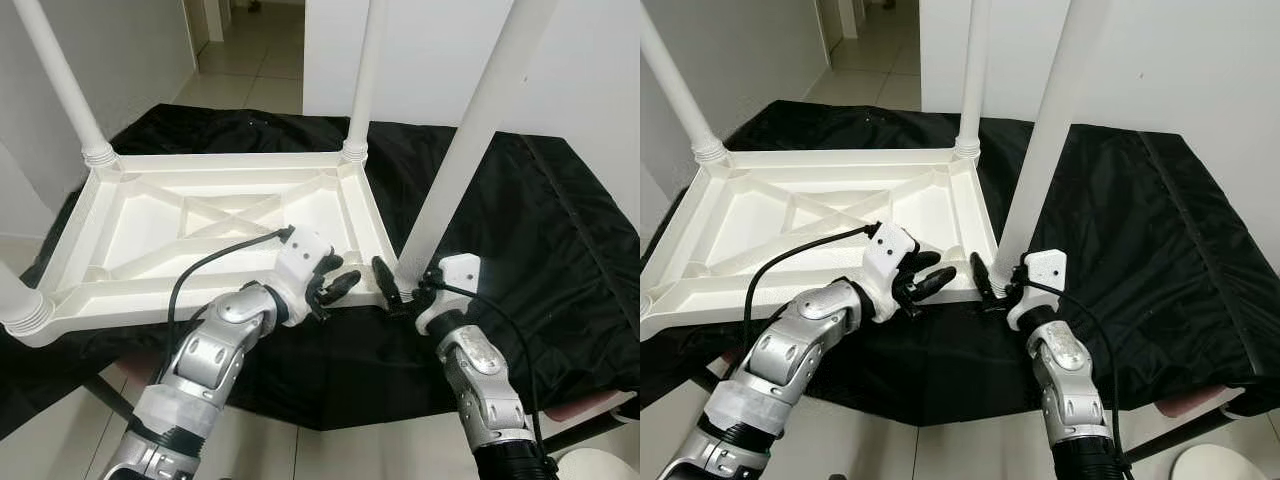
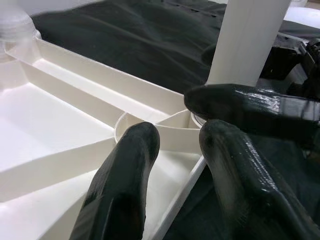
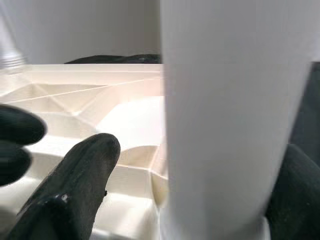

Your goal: Building children table

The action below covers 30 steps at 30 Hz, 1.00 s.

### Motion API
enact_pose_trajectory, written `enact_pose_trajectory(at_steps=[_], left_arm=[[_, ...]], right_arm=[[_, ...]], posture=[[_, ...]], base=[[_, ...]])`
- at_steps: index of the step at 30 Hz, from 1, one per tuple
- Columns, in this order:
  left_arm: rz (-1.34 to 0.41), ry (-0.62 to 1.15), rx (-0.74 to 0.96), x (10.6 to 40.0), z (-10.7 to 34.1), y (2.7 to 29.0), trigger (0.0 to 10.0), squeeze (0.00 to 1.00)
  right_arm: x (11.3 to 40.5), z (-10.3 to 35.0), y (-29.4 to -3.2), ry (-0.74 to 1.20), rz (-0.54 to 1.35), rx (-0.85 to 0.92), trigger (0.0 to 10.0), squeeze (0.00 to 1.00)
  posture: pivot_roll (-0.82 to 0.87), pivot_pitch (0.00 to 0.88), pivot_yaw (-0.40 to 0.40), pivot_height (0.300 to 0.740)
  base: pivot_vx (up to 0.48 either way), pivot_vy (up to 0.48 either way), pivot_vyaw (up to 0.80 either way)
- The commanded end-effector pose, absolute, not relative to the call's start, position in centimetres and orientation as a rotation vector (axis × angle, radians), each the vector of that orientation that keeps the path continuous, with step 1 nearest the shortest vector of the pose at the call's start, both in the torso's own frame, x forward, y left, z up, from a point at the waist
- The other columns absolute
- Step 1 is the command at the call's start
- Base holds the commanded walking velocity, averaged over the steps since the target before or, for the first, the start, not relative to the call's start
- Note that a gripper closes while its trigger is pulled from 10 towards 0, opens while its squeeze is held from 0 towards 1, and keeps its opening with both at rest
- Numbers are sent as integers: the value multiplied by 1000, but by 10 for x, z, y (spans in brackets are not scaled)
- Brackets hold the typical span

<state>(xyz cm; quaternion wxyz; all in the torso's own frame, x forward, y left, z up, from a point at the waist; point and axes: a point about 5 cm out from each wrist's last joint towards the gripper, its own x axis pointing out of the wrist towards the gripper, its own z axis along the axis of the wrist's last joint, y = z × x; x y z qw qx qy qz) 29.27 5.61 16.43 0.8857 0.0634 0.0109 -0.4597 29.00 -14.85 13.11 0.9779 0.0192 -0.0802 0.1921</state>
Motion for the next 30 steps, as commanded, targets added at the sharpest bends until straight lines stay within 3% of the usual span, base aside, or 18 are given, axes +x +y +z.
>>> enact_pose_trajectory(at_steps=[1,17,18,20,21,22,30], left_arm=[[-1027,15,158,287,162,54,10000,0],[-1173,61,217,270,154,62,10000,0],[-1178,61,220,269,154,60,10000,0],[-1180,61,222,268,154,59,10000,0],[-1182,61,224,268,153,59,10000,0],[-1185,62,224,268,153,58,10000,0],[-1200,60,227,269,155,58,10000,0]], right_arm=[[291,130,-144,-148,455,40,10000,0],[318,131,-167,-65,644,-73,10000,0],[320,130,-167,-56,658,-78,7451,0],[321,129,-167,-51,667,-81,7451,0],[323,129,-167,-46,680,-85,3098,0],[324,128,-167,-41,691,-83,0,0],[323,122,-165,-24,734,-79,0,0]], posture=[[30,0,-28,740],[66,0,-34,740],[68,0,-33,740],[68,0,-32,740],[69,0,-31,740],[69,0,-32,740],[67,0,-30,740]], base=[[0,0,0],[0,0,0],[0,0,0],[0,0,0],[0,0,0],[0,0,0],[0,0,0]])
